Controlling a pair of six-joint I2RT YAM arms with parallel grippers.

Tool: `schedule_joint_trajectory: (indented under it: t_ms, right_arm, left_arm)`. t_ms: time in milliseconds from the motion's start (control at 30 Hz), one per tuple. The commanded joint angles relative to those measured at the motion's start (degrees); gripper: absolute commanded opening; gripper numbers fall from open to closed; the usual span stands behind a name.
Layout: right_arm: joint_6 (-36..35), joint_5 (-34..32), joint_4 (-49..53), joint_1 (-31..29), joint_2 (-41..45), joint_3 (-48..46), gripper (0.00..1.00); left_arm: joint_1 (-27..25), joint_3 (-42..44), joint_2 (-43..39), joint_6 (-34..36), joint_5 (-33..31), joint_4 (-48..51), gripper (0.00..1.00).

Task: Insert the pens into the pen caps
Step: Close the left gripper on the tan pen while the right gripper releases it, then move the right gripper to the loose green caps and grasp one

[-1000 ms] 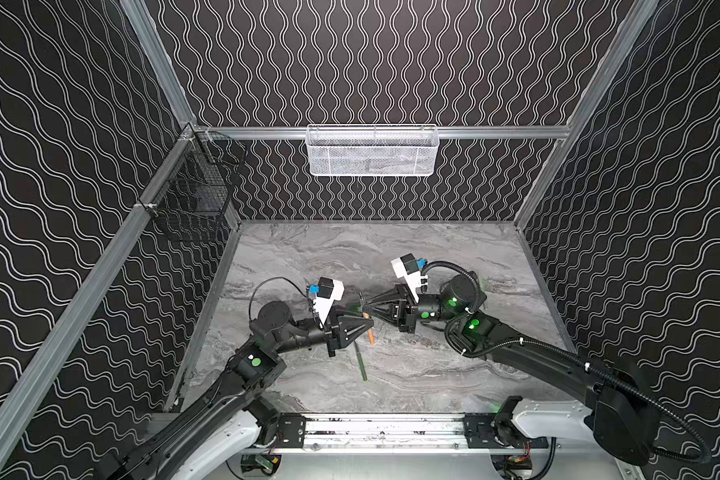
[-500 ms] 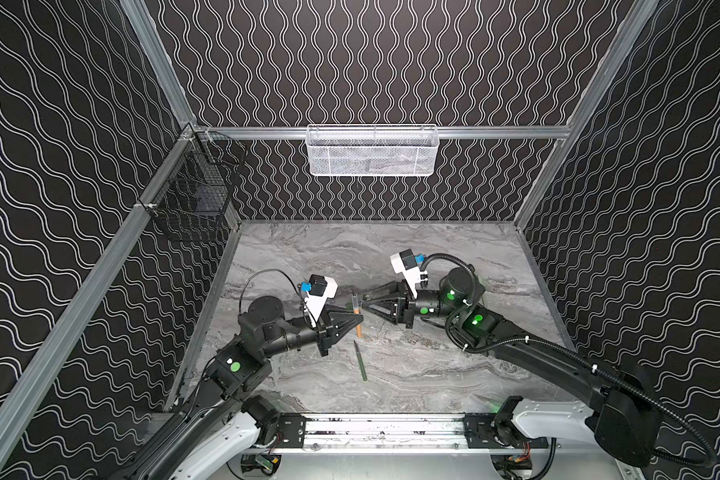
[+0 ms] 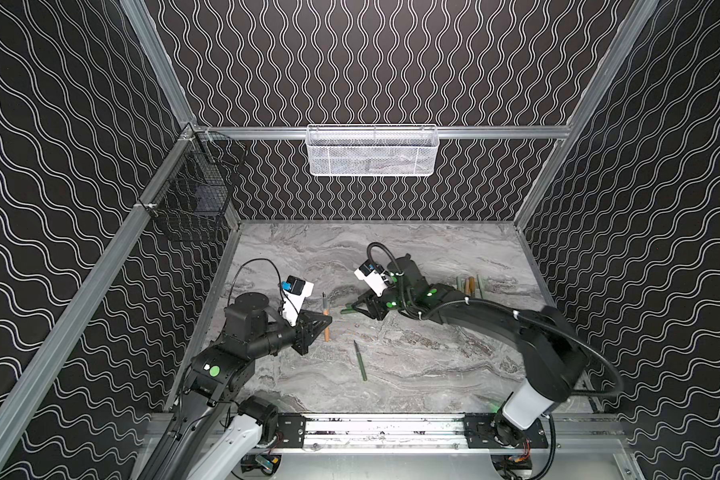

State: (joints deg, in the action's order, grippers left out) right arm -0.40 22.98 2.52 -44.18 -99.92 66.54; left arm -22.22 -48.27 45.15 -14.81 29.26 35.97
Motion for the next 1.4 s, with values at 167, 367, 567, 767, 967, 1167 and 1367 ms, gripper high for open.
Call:
schedule_joint_trajectory:
  t_ms: [167,367,567,767,967,1167,1367]
  right_arm:
    - [-10.95,-8.68,11.06,-0.11,-11.94,10.13,0.43]
    - [-15.4,-13.28,17.04,-0.22,-17.64,16.05,0.43]
    - [-16.6,-14.83,17.54,-0.29,-20.35,18.56,0.42]
    - [-16.41,-17.17,17.79,-0.37,-23.29,20.99,0.41]
    - [-16.89,-19.38,17.27,-0.42,-24.26,21.79,0.39]
    - [-17.36,-20.39,17.46,-0.81,-24.33,22.93,0.4]
    - [-17.53,-17.18,16.36,-0.82,-22.27,22.53,0.43]
  left_arm:
    - [0.59,1.37,-3.76,1.99,2.46,-2.86,0.0]
    - [0.59,1.86,-5.11,2.09,3.21,-3.44,0.0]
    - [0.57,2.13,-5.63,2.15,3.19,-3.63,0.0]
    - [0.59,2.3,-6.68,2.06,3.02,-3.8,0.0]
    - [0.59,2.33,-6.64,2.02,3.1,-3.87,0.0]
    - [0.58,2.39,-6.82,2.06,3.05,-3.97,0.0]
    - [0.6,2.56,-7.02,2.06,3.07,-4.15,0.0]
